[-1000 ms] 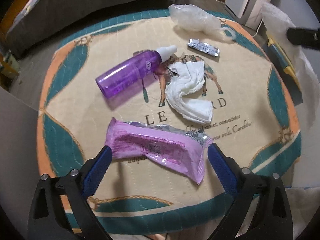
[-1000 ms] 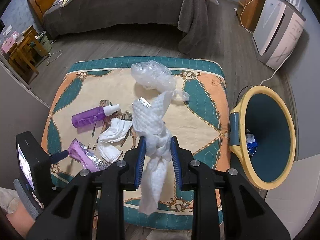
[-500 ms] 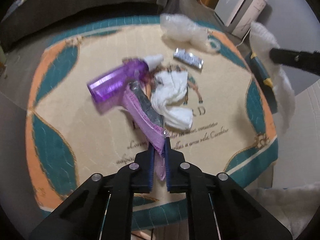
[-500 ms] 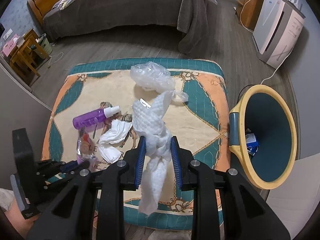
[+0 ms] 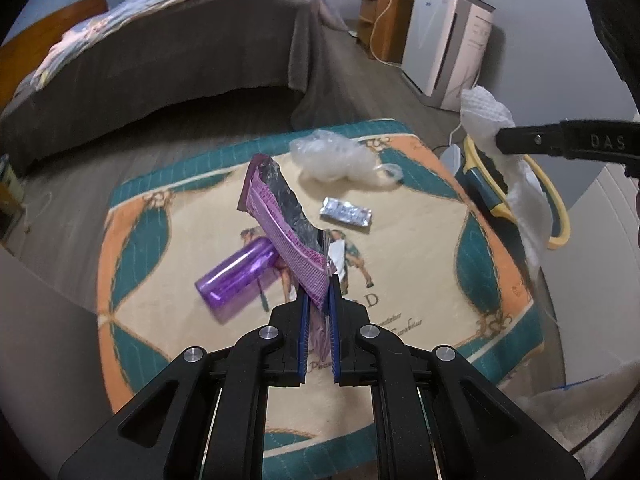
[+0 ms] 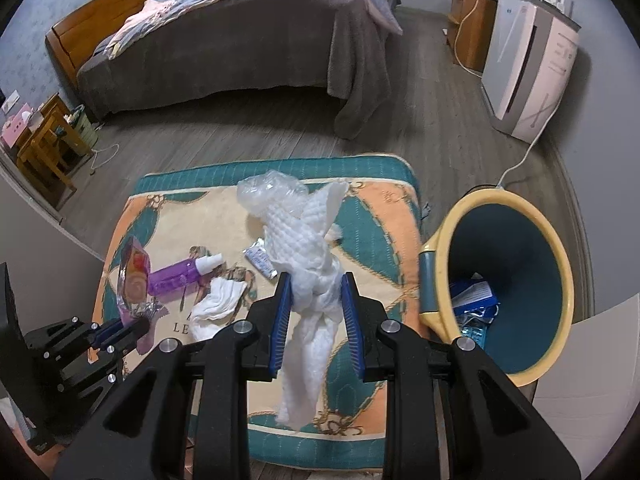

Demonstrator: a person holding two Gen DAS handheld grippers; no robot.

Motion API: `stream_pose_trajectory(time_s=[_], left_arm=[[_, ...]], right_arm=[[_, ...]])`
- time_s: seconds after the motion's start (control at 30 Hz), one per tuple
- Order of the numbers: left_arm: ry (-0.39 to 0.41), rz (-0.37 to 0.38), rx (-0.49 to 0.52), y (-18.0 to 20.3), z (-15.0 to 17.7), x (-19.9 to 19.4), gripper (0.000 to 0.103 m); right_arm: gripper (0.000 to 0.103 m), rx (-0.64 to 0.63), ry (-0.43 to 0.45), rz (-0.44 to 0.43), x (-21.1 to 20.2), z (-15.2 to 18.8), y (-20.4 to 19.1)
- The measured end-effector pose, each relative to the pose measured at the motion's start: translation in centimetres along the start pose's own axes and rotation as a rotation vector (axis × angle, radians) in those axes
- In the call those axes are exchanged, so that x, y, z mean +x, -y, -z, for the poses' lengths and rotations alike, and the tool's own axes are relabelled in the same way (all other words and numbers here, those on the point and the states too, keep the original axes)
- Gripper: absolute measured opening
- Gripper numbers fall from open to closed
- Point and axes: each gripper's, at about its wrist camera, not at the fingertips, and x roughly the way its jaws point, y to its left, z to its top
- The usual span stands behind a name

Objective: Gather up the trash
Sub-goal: 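Carry the tissue and pink wrapper over the bin and open both tools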

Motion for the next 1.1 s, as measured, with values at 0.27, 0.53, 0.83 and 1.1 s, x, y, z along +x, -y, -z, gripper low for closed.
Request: stream_pose_trajectory(time_s=[0.27,0.53,0.83,1.1], left_arm=[[0.022,0.003,0.066,3.0,-1.1,-0.3,0.01],[0.035,0.047,0.149,7.8,-2.3,-0.1,0.009],[0.037,0.124,0.2,13.2,-5.7,1.2,0.01],[0.029,0.18,0.324,19.1,-8.6,3.5,0.01]], right_arm=[[0.025,0.05,0.025,0.007,-0.6,-0.3,3.9],[0.025,0.106,0.039,0.013,-1.0,-0.3,7.9],[0.025,0.242,0.036,0.025,-0.8,0.2,14.3],[0.025,0.429,0.023,0.1,0.1,2.0,21.6]])
